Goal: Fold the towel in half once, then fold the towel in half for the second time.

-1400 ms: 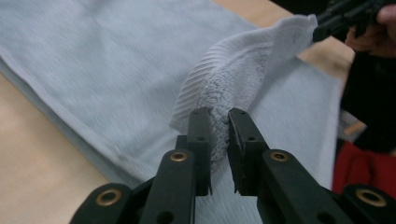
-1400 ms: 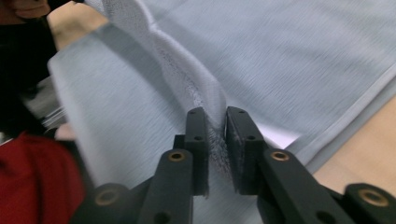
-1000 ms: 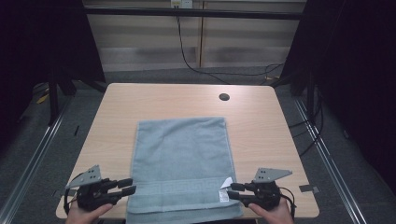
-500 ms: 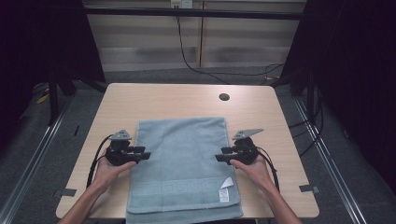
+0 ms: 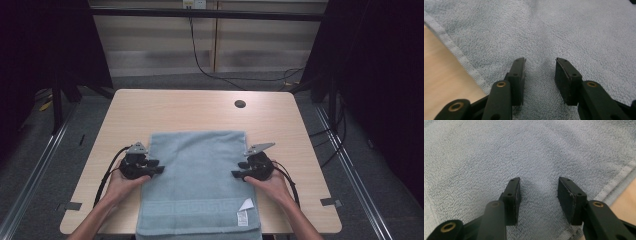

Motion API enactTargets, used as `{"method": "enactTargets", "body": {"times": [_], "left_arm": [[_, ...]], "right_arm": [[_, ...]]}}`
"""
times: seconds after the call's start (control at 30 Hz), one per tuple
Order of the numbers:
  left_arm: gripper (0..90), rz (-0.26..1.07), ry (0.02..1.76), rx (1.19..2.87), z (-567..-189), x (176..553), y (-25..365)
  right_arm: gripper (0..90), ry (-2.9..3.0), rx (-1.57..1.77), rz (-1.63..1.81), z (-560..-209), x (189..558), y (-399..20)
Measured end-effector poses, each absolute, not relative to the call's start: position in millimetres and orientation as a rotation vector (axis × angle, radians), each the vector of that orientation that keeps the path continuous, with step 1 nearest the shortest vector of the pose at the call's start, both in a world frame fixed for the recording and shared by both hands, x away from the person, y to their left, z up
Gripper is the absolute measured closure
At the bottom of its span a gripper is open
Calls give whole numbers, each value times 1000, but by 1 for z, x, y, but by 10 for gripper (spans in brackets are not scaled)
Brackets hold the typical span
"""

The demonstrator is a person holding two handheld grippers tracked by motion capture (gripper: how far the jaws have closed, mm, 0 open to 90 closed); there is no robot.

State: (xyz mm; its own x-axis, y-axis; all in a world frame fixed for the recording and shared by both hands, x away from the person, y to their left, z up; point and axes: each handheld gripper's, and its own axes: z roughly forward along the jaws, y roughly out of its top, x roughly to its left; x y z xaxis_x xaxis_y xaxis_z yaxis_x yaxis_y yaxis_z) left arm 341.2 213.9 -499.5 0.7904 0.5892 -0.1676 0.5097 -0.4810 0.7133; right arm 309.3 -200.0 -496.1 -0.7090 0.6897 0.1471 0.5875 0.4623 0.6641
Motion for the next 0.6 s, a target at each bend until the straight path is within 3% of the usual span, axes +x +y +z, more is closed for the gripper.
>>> {"method": "enactTargets", "body": {"times": [0.17, 0.37, 0.6], "left_arm": [[601, 115, 772, 2175, -500, 320, 211], [590, 8, 764, 2178, -498, 301, 214], [544, -33, 735, 2208, -492, 291, 217]], "right_arm": [[540, 2580, 1130, 1097, -495, 286, -210], [527, 2649, 1131, 1073, -490, 258, -211], [521, 2594, 1146, 1156, -475, 252, -213]]}}
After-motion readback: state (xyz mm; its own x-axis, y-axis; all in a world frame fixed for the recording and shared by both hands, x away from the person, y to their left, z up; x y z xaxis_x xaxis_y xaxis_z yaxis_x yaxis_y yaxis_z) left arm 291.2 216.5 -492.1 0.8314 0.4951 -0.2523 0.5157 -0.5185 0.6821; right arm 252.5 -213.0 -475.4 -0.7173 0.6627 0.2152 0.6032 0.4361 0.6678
